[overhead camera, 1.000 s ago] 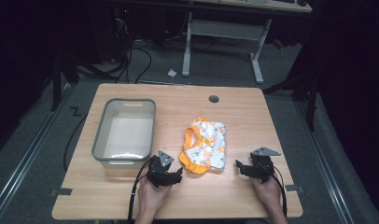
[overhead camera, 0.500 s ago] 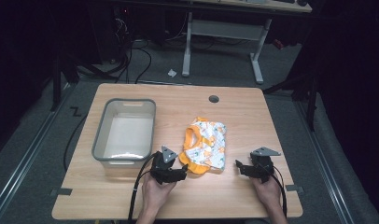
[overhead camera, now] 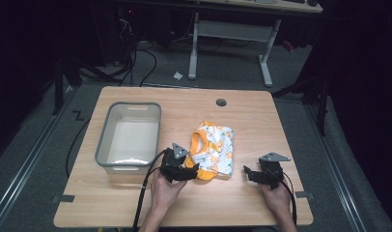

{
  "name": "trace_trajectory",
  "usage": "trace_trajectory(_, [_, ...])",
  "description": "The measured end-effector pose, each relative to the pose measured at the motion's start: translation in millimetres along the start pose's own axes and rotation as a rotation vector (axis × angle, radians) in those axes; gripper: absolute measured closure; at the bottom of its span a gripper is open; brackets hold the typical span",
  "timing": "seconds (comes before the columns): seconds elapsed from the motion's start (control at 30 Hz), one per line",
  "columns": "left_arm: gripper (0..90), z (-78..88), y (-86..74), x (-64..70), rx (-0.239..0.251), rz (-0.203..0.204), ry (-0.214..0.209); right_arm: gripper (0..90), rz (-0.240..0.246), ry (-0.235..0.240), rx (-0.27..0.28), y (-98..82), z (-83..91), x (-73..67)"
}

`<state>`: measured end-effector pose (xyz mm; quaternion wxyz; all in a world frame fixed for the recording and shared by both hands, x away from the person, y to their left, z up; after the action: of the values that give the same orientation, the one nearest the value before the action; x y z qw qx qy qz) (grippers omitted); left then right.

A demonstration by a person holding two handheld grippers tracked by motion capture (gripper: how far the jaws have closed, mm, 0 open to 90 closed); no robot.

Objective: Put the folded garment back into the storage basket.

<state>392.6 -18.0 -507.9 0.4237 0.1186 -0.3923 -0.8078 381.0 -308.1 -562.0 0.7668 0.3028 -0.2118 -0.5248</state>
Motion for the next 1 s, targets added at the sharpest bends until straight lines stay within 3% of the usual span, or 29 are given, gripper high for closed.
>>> trace_trajectory(0.6, [18.8,-24.7,35.0,-5.3,-0.011,0.005,0.007,26.5,-0.001,0.0,-0.001,-0.1,0.1,-0.1])
trace_trajectory(0.8, [18.0,-38.3,41.8,-6.3,-0.033,0.01,0.001,26.4,-0.001,0.001,-0.001,-0.1,0.1,-0.1])
trace_trajectory(0.87, [18.0,-42.2,43.2,-6.8,-0.027,0.028,-0.016,26.5,-0.001,0.0,-0.001,-0.1,0.1,-0.1])
trace_trajectory(1.0, [19.2,-53.6,43.0,-11.4,-0.044,0.035,0.001,26.5,0.001,0.0,0.0,0.0,0.0,0.0])
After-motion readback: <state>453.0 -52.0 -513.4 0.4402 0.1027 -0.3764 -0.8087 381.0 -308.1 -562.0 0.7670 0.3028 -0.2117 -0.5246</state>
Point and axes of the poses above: each handheld gripper's, and its own axes: z roughly backward along the jaws, y roughly out of its top, x roughly to its right, the point moved 6 cm from there along -z, roughly forward along the jaws
